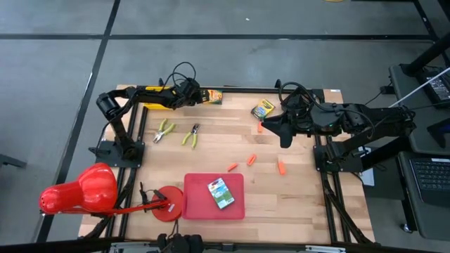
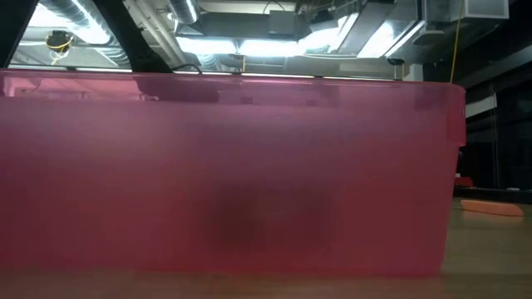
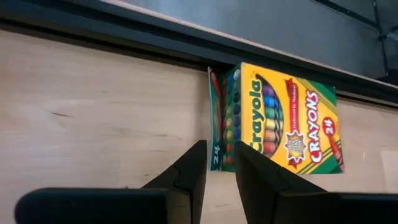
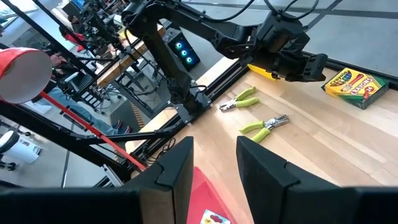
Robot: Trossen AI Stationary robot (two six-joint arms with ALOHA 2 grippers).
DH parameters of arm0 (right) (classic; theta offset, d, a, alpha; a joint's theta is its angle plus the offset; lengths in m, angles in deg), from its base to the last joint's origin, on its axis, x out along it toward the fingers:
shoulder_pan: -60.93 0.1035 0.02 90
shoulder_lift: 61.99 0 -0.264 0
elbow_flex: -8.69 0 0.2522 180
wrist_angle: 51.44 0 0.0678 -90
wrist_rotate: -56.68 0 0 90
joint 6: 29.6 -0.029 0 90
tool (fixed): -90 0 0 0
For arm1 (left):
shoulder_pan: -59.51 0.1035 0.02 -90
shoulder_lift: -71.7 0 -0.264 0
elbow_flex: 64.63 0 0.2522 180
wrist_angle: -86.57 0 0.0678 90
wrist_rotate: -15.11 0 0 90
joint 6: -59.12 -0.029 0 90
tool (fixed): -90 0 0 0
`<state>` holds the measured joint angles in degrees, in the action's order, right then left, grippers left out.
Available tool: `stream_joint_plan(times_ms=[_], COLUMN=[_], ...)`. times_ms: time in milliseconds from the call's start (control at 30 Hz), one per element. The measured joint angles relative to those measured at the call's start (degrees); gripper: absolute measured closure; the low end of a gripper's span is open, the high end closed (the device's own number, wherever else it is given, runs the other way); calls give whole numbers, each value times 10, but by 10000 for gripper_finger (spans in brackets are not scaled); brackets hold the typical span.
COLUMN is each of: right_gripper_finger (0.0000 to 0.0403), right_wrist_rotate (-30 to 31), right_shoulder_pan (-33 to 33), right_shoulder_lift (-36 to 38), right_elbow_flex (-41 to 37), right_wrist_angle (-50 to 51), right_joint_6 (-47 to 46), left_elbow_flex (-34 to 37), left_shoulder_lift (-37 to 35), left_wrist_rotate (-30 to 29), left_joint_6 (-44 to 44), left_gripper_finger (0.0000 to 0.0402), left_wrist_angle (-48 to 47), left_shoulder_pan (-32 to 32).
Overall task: Pick & Place School Supplies
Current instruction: Put the yellow crayon box into the pink bin
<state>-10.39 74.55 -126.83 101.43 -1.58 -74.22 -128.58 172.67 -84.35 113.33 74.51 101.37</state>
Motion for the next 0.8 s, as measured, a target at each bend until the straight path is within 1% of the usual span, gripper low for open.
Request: stream_joint_plan(times_ms=[133, 367, 467, 667, 800], right_gripper_finger=[275, 275, 275, 275, 275], right_wrist_rotate=[0, 1, 2, 2, 2], right_shoulder_pan=[7, 9, 9, 9, 9], right_shoulder_lift=[0, 0, 0, 1, 3], right_elbow_flex=[0, 0, 0, 0, 0], right_wrist_angle=[0, 0, 0, 1, 4], right_joint_6=[-1, -2, -3, -4, -3], left_elbow_flex=[0, 0, -1, -7, -14], left_shoulder_lift=[17, 40, 50, 55, 55], left_wrist_rotate=[14, 17, 22, 25, 29], left_joint_6=[0, 3, 7, 20, 22], left_gripper_finger=[323, 323, 323, 327, 336], left_wrist_angle=[2, 17, 44, 49, 50], left_shoulder_pan=[0, 3, 3, 3, 7])
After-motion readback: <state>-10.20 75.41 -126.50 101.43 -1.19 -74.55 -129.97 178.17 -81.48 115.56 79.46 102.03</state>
